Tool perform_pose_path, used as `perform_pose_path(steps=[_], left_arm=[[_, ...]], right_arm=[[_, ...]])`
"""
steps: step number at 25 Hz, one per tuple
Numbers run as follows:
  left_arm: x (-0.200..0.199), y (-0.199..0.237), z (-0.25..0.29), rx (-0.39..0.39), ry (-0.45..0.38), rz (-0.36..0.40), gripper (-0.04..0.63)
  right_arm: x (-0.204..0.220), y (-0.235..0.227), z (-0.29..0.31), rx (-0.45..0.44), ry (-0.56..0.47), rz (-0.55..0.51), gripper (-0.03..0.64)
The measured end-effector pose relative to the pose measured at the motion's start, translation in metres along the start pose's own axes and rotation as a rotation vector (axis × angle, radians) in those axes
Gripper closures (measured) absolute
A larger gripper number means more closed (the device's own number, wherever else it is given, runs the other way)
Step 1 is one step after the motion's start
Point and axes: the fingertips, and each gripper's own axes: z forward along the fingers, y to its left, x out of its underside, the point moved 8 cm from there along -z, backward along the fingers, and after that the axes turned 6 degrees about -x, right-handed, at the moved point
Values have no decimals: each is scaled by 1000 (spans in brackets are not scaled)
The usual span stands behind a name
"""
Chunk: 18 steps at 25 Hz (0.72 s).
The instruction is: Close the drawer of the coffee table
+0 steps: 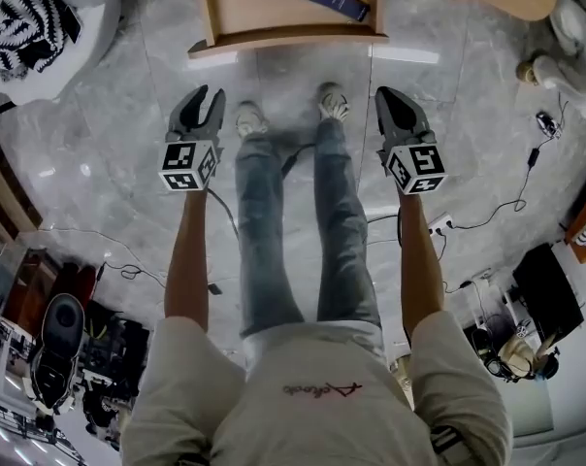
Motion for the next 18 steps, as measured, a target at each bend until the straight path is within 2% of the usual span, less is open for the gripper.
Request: perform_pose_path(steps=[2, 5, 7, 9, 10, 12, 13, 16, 18], left_arm=[[7, 7, 14, -19, -1, 5, 440], [16, 16, 34, -46, 3, 3, 355], [19, 21, 45, -64, 1, 1, 301], [19, 28, 56, -79, 1, 7, 280], [17, 31, 62, -82, 0, 12, 256], [11, 35, 73, -82, -4, 27, 248], [8, 37, 76, -84, -4, 37, 233], [11, 37, 76, -101, 3, 60, 253], [17, 39, 75, -118, 10, 46, 228]], right_arm=[[9, -10, 13, 5, 0, 2, 610], [21, -25, 30, 14, 7, 6, 529], [27, -34, 42, 20, 12, 7, 455], [32, -42, 56, 23, 22, 7, 358], [33, -46, 63, 24, 30, 3, 345], [31, -55, 77, 29, 47, -13, 311], [29, -59, 82, 32, 54, -25, 311], [23, -67, 93, 55, 71, -53, 309], [18, -70, 100, 64, 71, -54, 305]])
